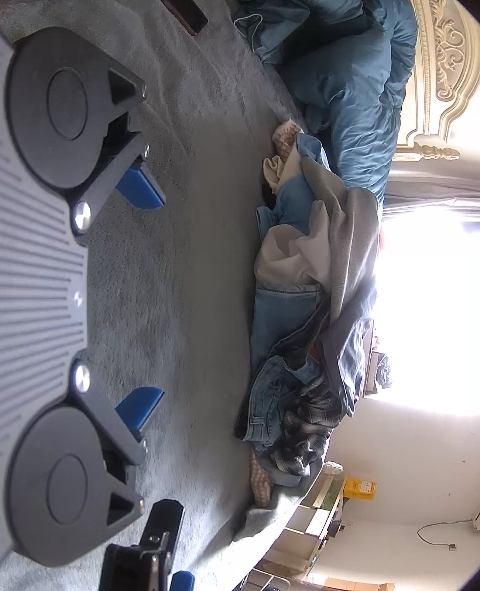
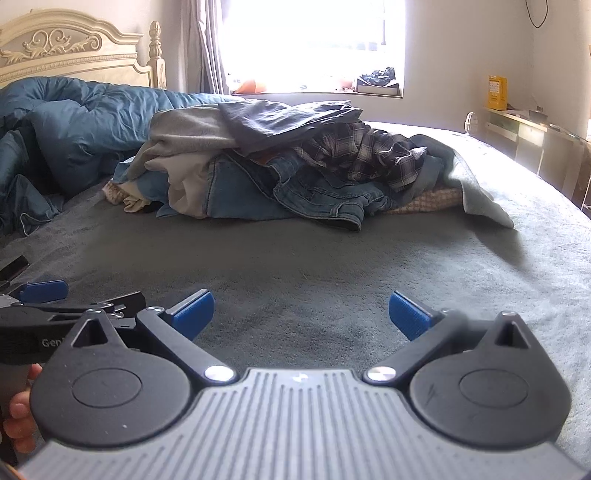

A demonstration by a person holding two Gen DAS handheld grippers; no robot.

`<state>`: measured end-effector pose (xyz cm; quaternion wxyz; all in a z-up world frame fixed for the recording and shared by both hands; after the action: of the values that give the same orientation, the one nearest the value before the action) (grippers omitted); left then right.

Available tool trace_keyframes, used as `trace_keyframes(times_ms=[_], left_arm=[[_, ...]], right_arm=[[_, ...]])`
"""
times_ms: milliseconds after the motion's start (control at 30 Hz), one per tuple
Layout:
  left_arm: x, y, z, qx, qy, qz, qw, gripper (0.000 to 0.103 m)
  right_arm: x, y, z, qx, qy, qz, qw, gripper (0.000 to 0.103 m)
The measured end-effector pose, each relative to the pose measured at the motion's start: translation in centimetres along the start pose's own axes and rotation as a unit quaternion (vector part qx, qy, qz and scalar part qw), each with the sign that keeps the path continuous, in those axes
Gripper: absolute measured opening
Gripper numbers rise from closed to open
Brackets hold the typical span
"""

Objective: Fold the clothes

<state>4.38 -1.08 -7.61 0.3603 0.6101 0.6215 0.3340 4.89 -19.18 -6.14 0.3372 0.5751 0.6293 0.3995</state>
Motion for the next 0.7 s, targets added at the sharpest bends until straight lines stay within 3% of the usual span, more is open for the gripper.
trace_keyframes(times_ms=[300, 700], left_arm=[[0.5, 1.0, 1.0, 0.000, 0.007, 0.007, 1.0000, 0.103], [0.3, 4.1, 3.6, -0.004, 0.008, 0.017, 0.9998, 0.103]], right_arm=[[0.2, 0.2, 1.2, 0.009, 0.002, 0.001, 1.000, 0.102], [-0.5, 3.2, 3.4, 0.002, -0.003, 0.000, 1.000, 0.102]])
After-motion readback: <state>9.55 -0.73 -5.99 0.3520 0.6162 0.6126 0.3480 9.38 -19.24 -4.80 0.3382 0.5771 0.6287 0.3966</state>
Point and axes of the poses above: each gripper's, at about its wrist camera, not at the fingertips, and z roughly the way its jaws point, x to its left, y to its top, the point moved 10 cm from there along z, roughly the way its jaws point, and after that the axes turned 4 degrees about -x, right-handed, at the moved point
